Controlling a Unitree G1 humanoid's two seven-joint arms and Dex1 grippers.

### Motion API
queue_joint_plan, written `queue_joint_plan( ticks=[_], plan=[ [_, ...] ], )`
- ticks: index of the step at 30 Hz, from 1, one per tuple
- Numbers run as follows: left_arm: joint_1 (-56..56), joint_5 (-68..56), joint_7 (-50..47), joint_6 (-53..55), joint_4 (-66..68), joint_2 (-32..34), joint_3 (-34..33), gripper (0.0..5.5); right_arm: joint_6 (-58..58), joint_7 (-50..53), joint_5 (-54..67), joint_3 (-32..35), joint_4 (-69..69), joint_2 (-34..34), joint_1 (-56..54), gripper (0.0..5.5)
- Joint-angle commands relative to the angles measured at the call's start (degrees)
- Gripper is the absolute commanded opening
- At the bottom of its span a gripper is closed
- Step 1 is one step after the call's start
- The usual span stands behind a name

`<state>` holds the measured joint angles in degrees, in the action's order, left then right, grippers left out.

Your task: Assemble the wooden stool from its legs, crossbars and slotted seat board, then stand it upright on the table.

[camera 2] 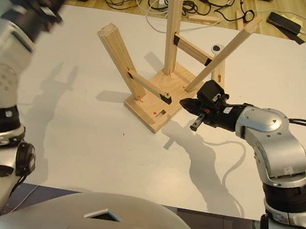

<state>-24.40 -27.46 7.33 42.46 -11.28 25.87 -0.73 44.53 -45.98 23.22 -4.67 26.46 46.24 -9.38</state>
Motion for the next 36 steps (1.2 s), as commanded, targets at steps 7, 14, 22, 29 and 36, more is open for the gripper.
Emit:
queue_joint_plan(
  ticks=[7, 14, 22, 29, 36],
  plan=[
    [4.55, -5.38, 10.74, 9.00, -13.67, -1.82, 6.21, 2.67, 1.42, -0.04, 3.44, 14.62, -9.46, 3.03, 1.01, 0.00],
    [6.70, -7.88, 11.07, 13.36, -19.00, -4.52, 8.55, 2.70, 3.72, 7.74, 2.37, 17.98, -14.54, -2.46, 5.02, 0.34],
    [6.60, -2.14, 4.48, 10.80, -14.19, -6.21, 1.24, 2.70, 11.28, 18.77, 0.84, 19.26, -15.37, -7.28, 5.99, 1.70],
    [7.00, 0.54, 2.09, 8.44, -12.90, -7.92, -1.16, 2.70, 20.45, 22.28, -1.62, 15.21, -20.70, -6.50, -3.58, 3.08],
    [3.57, 1.85, -0.06, 5.53, -10.95, -11.16, -2.84, 2.70, 25.59, 25.96, -3.85, 13.15, -36.85, -12.02, -16.13, 3.61]
  ],
)
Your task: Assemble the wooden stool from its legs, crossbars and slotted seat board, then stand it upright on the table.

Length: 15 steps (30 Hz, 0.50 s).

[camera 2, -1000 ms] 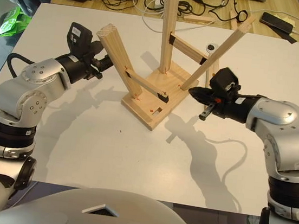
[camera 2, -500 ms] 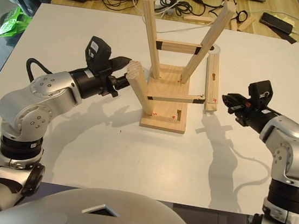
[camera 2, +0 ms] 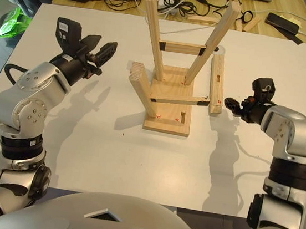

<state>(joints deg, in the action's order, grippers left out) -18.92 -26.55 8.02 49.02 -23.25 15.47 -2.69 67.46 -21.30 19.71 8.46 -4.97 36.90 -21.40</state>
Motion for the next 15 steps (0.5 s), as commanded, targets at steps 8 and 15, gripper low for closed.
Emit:
queue_joint_plan(
  ticks=[8, 15],
  plan=[
    [-3.29, 2.18, -2.93, -2.34, 1.59, -3.98, -1.26, 2.70, 1.45, 0.98, -4.14, -6.98, -24.29, -9.57, -16.71, 3.61],
    [-4.28, 2.60, -4.56, -3.35, 1.67, -5.41, -2.67, 2.70, -1.51, -0.80, -8.32, -11.46, -35.94, -11.76, -22.76, 3.32]
  ],
)
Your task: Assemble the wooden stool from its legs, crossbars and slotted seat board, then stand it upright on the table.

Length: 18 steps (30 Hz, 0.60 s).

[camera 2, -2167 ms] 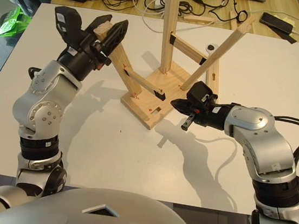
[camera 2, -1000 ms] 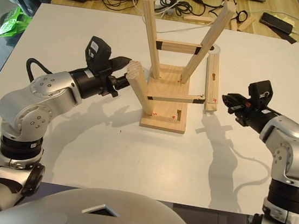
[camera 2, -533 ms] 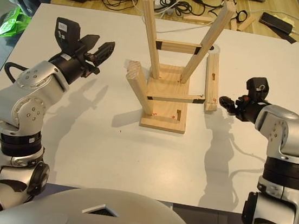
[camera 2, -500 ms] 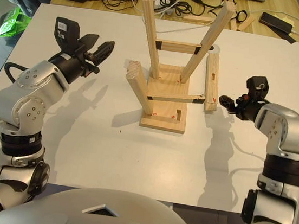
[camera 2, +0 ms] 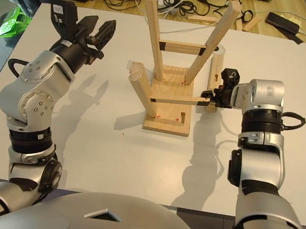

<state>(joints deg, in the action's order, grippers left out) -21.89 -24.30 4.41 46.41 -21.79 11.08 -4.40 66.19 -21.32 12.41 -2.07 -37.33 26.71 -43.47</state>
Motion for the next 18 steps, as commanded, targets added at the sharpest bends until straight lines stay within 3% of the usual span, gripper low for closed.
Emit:
queue_joint_plan(
  ticks=[1, 8, 14, 17, 18],
  plan=[
    [-1.51, 0.23, -1.43, -1.02, 0.03, -1.43, -1.66, 2.70, 0.02, -0.88, -1.15, -0.88, -3.75, -1.90, -0.66, 3.23],
    [-6.67, 0.06, -4.14, -10.00, 2.24, -2.98, -9.35, 2.70, 2.34, 0.31, -1.42, 1.55, -2.38, -3.51, -0.43, 2.06],
    [-13.18, 0.52, -5.01, -16.22, 5.43, -0.04, -14.14, 2.70, 3.41, 10.91, -2.17, 10.30, 4.48, -6.97, 2.07, 2.04],
    [-16.78, 1.20, -4.96, -18.83, 7.76, 2.84, -16.00, 2.70, 3.00, 21.29, -2.60, 19.99, 17.03, -12.42, 6.08, 2.04],
    [-18.04, 1.82, -4.93, -20.05, 8.96, 3.87, -16.33, 2.70, 0.65, 23.18, -3.39, 20.31, 21.64, -13.23, 7.88, 2.04]
  ],
)
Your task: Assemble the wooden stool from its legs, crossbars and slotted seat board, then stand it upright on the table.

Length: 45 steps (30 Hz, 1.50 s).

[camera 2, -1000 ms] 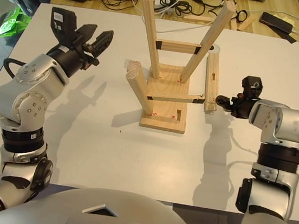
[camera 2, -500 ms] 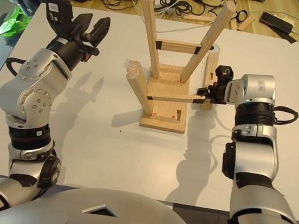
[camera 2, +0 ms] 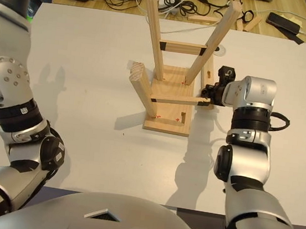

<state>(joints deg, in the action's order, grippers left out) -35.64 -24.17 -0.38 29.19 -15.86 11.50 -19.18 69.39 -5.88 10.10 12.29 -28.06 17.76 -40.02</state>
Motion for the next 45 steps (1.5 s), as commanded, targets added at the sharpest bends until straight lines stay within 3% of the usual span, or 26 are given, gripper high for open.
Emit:
queue_joint_plan(
  ticks=[1, 4, 8, 13, 16, 20, 26, 40, 45],
  plan=[
    [-5.34, 2.10, -0.15, -3.98, 4.21, 4.19, -1.75, 2.70, -5.59, 8.75, -2.04, 5.18, 16.04, -4.54, 5.94, 2.04],
    [-10.05, 3.05, -0.17, -7.51, 8.69, 5.27, -1.72, 2.70, -19.55, 10.16, -7.68, 0.00, 25.39, -1.44, 9.58, 2.04],
    [-13.29, -0.28, 2.37, -6.53, 10.63, 3.16, 0.40, 2.70, -32.62, 9.49, -11.61, -0.55, 29.21, 3.34, 10.12, 2.04],
    [-15.32, -21.08, 8.46, 10.64, 12.12, 0.25, -1.84, 2.70, -54.07, -2.90, -13.70, -6.94, 30.91, 11.72, 5.28, 2.04],
    [-16.15, -32.98, 10.37, 18.38, 13.30, -1.27, -3.26, 2.70, -61.11, -12.29, -8.92, -9.01, 31.02, 11.92, 0.22, 2.03],
    [-15.97, -42.02, 8.53, 21.87, 12.20, -5.03, -2.34, 2.70, -61.16, -21.85, -0.44, -12.06, 31.59, 7.68, -6.55, 2.03],
    [-13.76, -38.37, 9.96, 20.68, 6.85, -6.09, 6.08, 2.70, -58.93, -26.28, 4.23, -16.45, 33.29, 1.22, -9.34, 2.03],
    [-13.96, -35.27, 3.49, 15.27, 10.39, -8.11, 4.65, 2.70, -57.94, -29.04, 3.47, -19.15, 38.47, 0.33, -6.35, 2.03],
    [-13.34, -35.20, 3.15, 13.61, 9.87, -8.50, 4.51, 2.02, -58.76, -27.84, 1.73, -18.36, 36.61, 0.20, -6.36, 2.03]
  ],
)
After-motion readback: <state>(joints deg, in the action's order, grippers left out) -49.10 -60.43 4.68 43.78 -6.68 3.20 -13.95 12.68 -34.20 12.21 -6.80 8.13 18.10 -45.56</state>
